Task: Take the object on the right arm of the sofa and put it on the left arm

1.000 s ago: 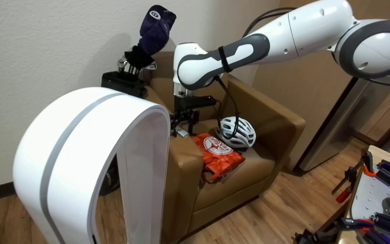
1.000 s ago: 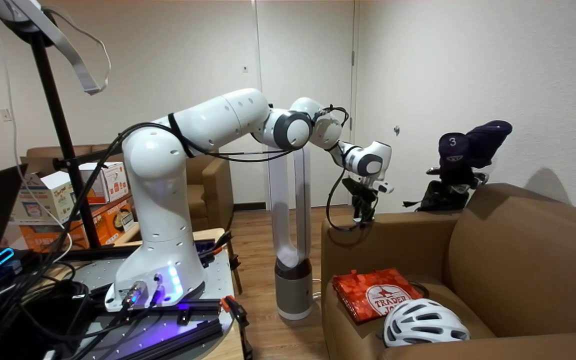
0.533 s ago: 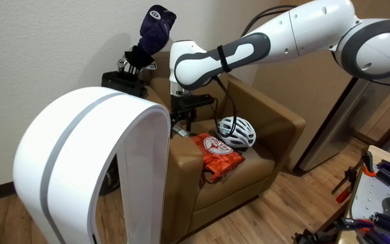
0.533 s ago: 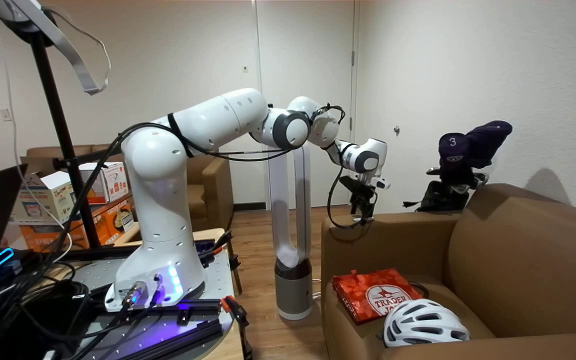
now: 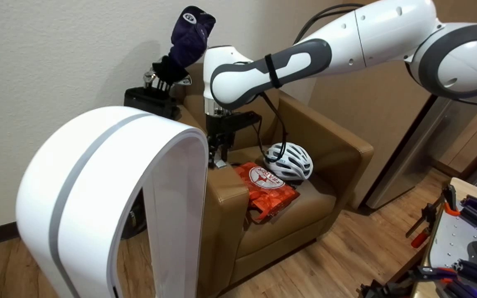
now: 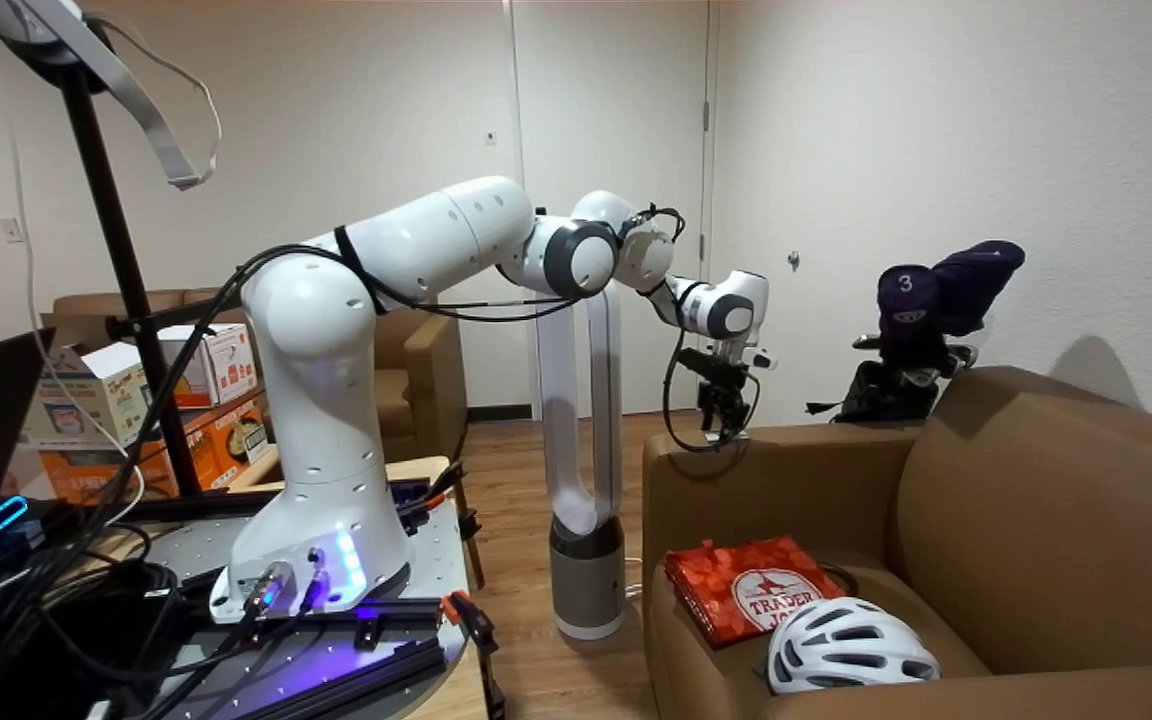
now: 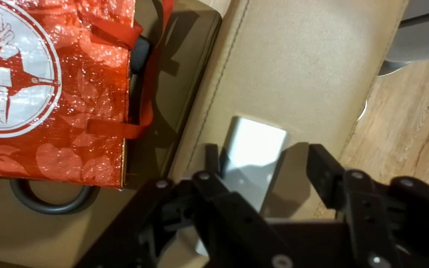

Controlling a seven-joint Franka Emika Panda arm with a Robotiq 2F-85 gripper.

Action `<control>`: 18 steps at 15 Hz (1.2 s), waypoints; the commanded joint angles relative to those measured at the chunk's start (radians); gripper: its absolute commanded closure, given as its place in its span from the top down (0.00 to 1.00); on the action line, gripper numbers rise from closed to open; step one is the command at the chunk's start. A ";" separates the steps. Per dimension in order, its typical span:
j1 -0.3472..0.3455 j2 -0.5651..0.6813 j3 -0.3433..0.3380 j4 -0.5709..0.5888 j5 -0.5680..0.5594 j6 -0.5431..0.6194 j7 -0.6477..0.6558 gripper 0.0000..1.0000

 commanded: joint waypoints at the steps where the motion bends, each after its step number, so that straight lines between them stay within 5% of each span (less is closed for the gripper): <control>1: 0.001 -0.002 -0.003 0.028 -0.020 -0.057 -0.053 0.33; 5: -0.002 -0.003 -0.002 0.039 -0.014 -0.074 -0.073 0.10; 11: -0.023 -0.108 -0.017 -0.040 0.002 0.009 -0.050 0.10; 17: -0.126 -0.321 -0.019 -0.272 0.067 0.171 -0.064 0.10; 18: -0.103 -0.208 -0.016 -0.106 0.013 0.117 -0.030 0.10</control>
